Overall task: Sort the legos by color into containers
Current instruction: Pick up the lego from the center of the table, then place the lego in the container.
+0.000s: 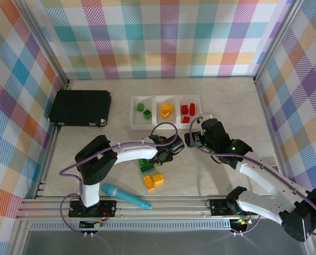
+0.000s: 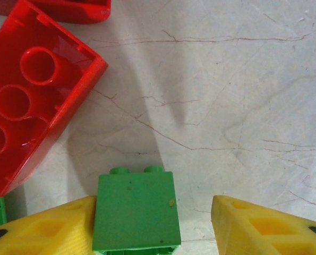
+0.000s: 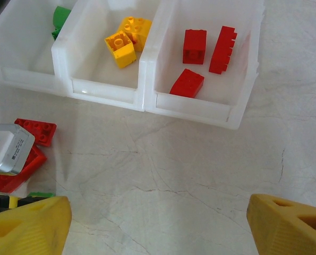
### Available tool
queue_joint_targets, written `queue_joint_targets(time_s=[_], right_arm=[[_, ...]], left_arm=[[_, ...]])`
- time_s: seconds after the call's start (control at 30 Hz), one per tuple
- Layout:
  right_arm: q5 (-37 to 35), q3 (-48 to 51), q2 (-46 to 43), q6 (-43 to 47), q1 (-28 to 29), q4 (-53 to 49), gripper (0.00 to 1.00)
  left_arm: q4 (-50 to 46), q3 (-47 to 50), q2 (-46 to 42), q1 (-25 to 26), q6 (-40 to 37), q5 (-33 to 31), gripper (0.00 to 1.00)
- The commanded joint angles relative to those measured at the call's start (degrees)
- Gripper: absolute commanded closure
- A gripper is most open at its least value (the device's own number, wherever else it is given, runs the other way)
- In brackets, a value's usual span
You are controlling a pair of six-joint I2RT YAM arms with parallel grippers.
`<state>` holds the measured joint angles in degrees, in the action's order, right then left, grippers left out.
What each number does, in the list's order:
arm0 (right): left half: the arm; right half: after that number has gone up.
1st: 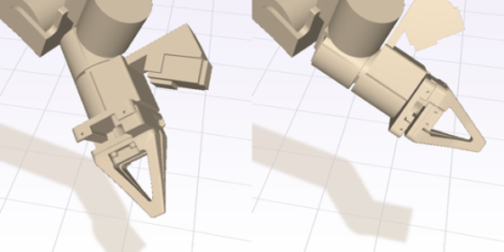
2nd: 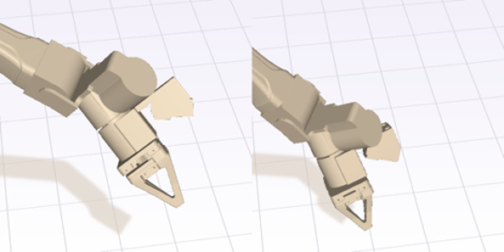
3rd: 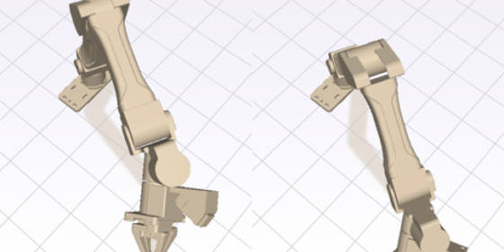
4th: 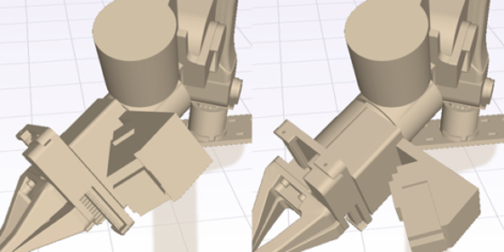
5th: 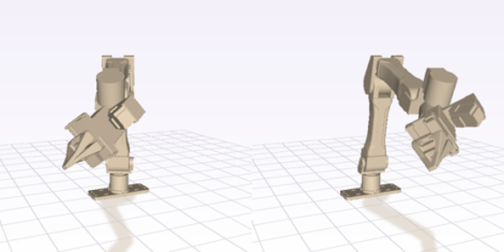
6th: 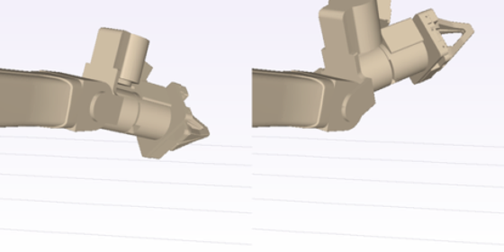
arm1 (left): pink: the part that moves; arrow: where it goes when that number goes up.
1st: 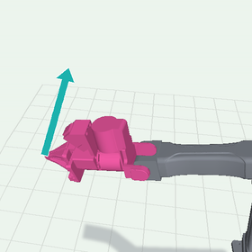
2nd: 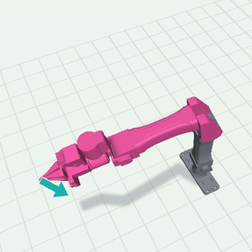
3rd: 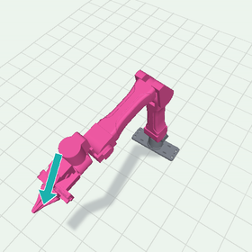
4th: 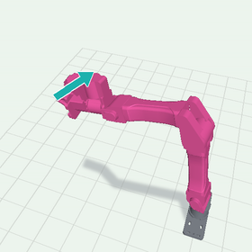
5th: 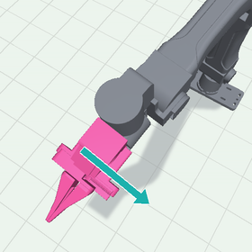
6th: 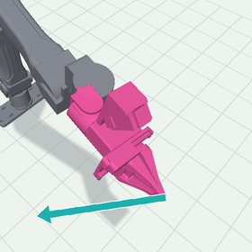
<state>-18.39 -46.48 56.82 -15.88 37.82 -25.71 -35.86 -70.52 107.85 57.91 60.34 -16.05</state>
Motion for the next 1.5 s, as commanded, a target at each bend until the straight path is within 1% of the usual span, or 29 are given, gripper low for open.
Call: queue_joint_targets(time_s=[0.0, 0.17, 0.43, 0.6, 0.7, 0.77, 0.9, 1.07, 1.2, 1.33, 1.47], right_arm=[[0.8, 0.8, -0.4, -0.8, -0.4, 0.6, 0.14], [0.7, 0.6, -0.5, -0.8, -0.5, 0.2, 0.15], [0.6, 0.0, -0.4, -1.0, -0.5, -0.2, 0.15], [0.6, -0.6, 0.3, -1.1, -0.6, -0.5, 0.15], [0.3, -1.2, 0.6, -1.0, -0.6, -0.7, 0.15], [0.1, -1.4, 0.7, -1.1, -0.5, -0.7, 0.15], [0.1, -2.4, 1.3, -0.5, -0.6, -1.1, 0.14], [-0.9, -3.3, 1.9, 0.6, -0.7, -2.0, 0.14], [-0.9, -3.3, 1.8, 0.8, -1.0, -2.0, 0.14], [-1.1, -3.8, 2.2, 1.6, -1.1, -3.0, 0.14], [-1.5, -3.8, 1.7, 1.9, -1.1, -4.4, 0.14]], left_arm=[[-0.7, -0.2, 0.9, -0.8, -1.4, 1.2, 0.46], [-0.3, -0.4, 1.5, -1.3, -2.4, 1.7, 0.5], [-0.2, -1.2, 1.2, -1.9, -4.9, 0.9, 0.65], [2.6, -1.4, -0.7, -1.9, -9.4, 0.2, 0.67], [1.7, -2.9, -2.2, -2.1, -12.4, -1.3, 0.7], [1.4, -3.5, -3.2, -2.7, -14.5, -1.1, 0.71], [-1.1, -4.9, -4.9, -6.0, -17.0, -0.3, 0.75], [-2.3, -6.6, -9.8, -10.5, -22.2, -1.6, 0.76], [-3.7, -10.1, -11.7, -16.2, -27.8, -1.8, 0.76], [-2.2, -12.9, -10.8, -22.7, -30.6, 0.5, 0.75], [-2.3, -17.4, -6.4, -27.0, -33.3, 2.6, 0.74]])
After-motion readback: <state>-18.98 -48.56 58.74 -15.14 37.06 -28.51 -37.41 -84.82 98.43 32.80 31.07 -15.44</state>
